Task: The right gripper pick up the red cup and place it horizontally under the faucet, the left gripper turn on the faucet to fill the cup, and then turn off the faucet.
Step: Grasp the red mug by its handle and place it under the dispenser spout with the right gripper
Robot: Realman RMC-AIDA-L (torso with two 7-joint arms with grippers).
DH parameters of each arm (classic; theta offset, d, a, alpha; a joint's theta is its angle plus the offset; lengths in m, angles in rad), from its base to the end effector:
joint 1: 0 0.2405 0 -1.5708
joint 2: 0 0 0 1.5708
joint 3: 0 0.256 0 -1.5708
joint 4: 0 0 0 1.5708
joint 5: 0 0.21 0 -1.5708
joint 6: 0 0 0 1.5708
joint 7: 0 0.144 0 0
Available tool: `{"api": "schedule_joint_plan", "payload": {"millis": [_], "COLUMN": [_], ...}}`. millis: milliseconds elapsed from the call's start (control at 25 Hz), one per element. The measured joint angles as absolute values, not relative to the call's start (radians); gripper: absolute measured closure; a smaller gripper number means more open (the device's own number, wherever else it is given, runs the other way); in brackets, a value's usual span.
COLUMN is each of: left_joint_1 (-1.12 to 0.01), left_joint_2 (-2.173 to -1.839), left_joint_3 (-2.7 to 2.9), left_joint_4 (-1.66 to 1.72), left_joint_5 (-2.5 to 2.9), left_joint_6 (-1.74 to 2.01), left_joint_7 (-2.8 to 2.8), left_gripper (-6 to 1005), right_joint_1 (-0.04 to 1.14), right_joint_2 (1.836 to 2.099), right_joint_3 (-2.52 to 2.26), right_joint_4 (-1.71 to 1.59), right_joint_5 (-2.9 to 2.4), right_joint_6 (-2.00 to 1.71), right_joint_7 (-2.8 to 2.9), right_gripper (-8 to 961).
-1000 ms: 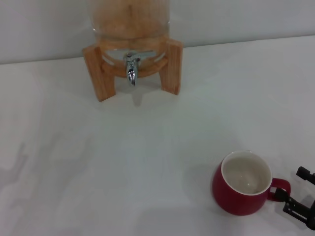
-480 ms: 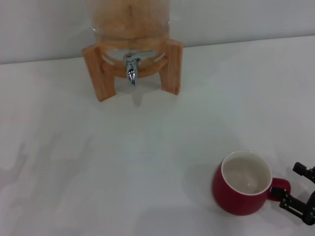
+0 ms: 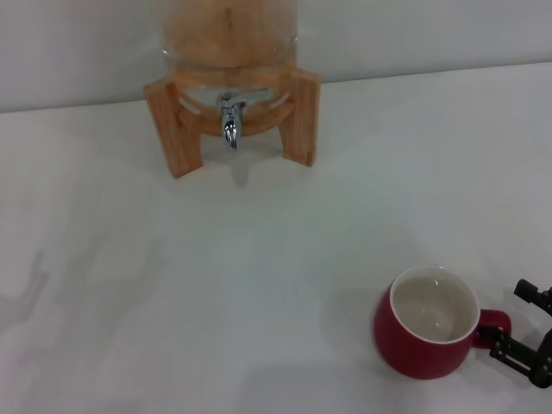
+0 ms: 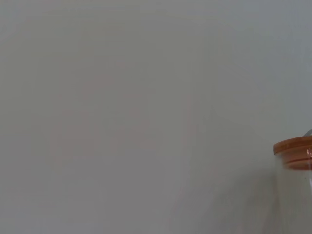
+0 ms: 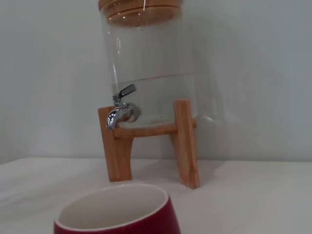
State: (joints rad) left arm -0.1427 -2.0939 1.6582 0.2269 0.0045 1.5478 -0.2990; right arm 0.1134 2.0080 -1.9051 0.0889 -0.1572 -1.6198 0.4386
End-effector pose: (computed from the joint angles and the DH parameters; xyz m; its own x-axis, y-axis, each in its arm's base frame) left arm -0.3349 0.2375 0.0102 0.6258 -0.2574 0.7363 0.6936 -0.2482 -0.6762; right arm 0.3854 0.1538 -0.0148 0.6805 -0.1611 -0.7148 -0.6839 -0.4900 -0.5406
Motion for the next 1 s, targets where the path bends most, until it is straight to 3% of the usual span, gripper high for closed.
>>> {"api": "schedule_joint_plan", "payload": {"millis": [1000], "left_joint_1": [-0.144], "left_joint_2": [-2.094], "left_joint_3": [1.658], "left_joint_4": [0.229], "left_joint_5": [0.005], "left_joint_6": [1.548], "left_joint_7": [-0.299], "left_gripper": [157], "right_joint_1": [0.146], "right_joint_2": [2.01], "right_joint_3": [-1.893], "right_joint_4": [0.087], "right_joint_5": [-0.155], "right_joint_6": [-1.589], "right_joint_7": [0.429], "right_gripper": [146]}}
